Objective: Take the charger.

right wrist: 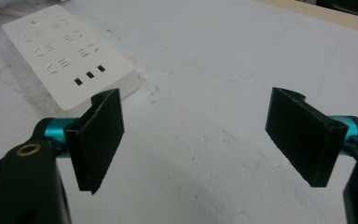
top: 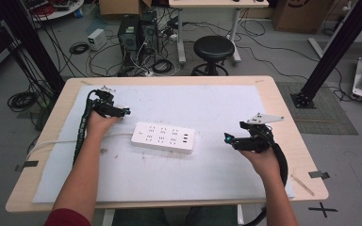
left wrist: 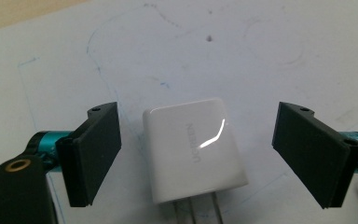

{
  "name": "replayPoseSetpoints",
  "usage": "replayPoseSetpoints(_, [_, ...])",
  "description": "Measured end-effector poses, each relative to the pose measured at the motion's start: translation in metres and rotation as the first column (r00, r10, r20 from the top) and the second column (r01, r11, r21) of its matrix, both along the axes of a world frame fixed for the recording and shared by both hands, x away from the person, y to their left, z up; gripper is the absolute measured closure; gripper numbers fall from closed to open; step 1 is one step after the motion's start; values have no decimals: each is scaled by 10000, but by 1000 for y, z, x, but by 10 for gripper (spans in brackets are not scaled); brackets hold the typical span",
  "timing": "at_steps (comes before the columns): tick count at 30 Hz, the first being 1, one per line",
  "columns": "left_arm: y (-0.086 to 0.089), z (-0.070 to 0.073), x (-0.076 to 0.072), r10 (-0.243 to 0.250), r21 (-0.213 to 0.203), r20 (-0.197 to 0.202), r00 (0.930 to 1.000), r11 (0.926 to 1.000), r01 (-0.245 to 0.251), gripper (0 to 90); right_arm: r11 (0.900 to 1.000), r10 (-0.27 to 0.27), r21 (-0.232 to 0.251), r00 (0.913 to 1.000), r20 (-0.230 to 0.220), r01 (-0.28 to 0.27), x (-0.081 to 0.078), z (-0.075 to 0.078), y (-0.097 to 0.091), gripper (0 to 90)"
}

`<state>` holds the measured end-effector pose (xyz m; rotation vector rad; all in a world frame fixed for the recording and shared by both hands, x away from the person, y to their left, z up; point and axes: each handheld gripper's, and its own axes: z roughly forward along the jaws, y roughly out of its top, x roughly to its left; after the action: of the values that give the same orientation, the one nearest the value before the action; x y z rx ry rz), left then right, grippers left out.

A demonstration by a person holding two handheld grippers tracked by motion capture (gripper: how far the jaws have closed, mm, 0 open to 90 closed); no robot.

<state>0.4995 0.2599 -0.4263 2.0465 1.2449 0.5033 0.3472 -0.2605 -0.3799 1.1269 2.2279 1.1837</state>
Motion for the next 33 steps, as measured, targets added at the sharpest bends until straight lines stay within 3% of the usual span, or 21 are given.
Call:
replayPoseSetpoints(14, [0,-11,3,13,193,-314,9995,9998,-7,169,10000,-4,6,10000,15,4,1,2,3,197])
replayPoseSetpoints(33, [-2,-14,3,4,393,-530,9986,9992,16,313,9999,-61,95,10000,-8,61,2,2,0,197])
